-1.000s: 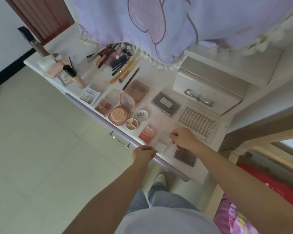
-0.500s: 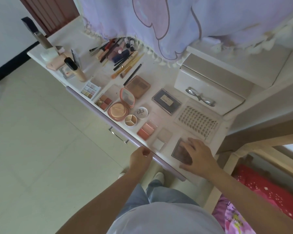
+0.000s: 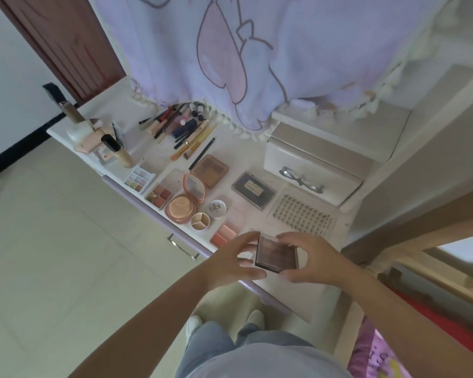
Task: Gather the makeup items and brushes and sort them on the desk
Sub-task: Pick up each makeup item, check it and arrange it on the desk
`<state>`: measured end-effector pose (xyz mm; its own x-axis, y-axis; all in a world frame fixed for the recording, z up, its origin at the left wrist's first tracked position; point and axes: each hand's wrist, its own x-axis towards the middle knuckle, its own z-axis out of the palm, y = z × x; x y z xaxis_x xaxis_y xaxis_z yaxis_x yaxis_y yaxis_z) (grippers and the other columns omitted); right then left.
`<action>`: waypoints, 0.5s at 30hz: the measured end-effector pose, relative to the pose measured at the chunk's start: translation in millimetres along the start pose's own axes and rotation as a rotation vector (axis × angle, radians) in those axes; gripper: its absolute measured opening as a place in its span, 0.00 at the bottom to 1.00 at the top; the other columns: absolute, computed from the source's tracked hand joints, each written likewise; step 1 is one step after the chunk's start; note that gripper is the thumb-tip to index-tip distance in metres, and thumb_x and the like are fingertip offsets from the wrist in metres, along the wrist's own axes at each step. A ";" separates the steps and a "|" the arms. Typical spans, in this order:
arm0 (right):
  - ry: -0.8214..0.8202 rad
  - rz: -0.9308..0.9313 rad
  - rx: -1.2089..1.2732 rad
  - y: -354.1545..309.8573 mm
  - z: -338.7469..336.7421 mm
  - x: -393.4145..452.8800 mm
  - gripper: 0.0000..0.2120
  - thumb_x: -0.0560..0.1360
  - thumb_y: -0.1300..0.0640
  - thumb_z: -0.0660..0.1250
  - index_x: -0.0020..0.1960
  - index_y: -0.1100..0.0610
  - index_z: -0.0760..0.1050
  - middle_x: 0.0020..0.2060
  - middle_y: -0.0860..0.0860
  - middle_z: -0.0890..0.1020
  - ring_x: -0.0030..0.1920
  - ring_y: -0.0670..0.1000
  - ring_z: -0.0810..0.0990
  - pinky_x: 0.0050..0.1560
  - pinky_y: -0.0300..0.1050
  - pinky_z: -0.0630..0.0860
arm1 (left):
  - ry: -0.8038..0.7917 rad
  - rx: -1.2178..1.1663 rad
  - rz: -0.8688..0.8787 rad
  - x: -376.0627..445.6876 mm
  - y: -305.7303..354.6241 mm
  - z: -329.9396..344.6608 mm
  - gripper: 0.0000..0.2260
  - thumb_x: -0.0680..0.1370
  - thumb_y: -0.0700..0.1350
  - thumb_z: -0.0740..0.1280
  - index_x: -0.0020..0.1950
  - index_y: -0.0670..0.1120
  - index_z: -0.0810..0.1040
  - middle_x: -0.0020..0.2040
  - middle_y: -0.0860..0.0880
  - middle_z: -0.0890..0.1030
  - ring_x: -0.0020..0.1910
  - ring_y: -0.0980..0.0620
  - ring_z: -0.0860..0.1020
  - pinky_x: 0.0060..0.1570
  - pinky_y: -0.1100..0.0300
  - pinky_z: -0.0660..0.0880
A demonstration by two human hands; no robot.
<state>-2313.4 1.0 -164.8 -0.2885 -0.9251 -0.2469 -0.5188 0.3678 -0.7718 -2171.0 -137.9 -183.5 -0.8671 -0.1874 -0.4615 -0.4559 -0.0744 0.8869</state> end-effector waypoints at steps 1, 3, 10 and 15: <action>0.005 -0.022 0.002 -4.7 -7.2 0.0 0.29 0.58 0.45 0.71 0.55 0.58 0.77 0.52 0.50 0.80 0.51 0.40 0.76 0.49 0.21 0.66 | -0.002 -0.042 0.030 -2.3 10.5 -1.7 0.29 0.62 0.41 0.73 0.60 0.54 0.69 0.59 0.57 0.74 0.56 0.68 0.75 0.48 0.70 0.75; 0.013 -0.042 0.009 -16.7 -21.4 0.0 0.34 0.55 0.40 0.69 0.58 0.54 0.77 0.55 0.42 0.76 0.53 0.30 0.71 0.53 0.16 0.62 | 0.018 -0.122 0.086 -7.0 28.5 -4.9 0.28 0.58 0.42 0.73 0.55 0.56 0.70 0.53 0.62 0.77 0.51 0.71 0.76 0.46 0.71 0.75; 0.188 -0.280 -0.037 -46.5 -40.2 0.7 0.31 0.62 0.44 0.64 0.61 0.56 0.72 0.50 0.40 0.74 0.50 0.35 0.74 0.52 0.15 0.60 | 0.132 -0.187 0.247 -13.8 61.7 -6.7 0.23 0.71 0.23 0.63 0.52 0.51 0.72 0.48 0.52 0.79 0.40 0.67 0.80 0.37 0.72 0.75; 0.169 -0.315 -0.119 -53.8 -45.3 -1.1 0.25 0.66 0.47 0.62 0.59 0.58 0.77 0.48 0.46 0.76 0.48 0.41 0.71 0.51 0.18 0.63 | 0.138 -0.249 0.255 -10.4 64.9 -8.2 0.23 0.71 0.22 0.61 0.53 0.49 0.73 0.49 0.50 0.80 0.41 0.62 0.81 0.44 0.68 0.78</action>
<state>-2321.7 -13.4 -96.5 -0.2231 -0.9697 0.0993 -0.6903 0.0853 -0.7185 -2189.9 -148.7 -121.0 -0.9034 -0.3599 -0.2332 -0.1517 -0.2406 0.9587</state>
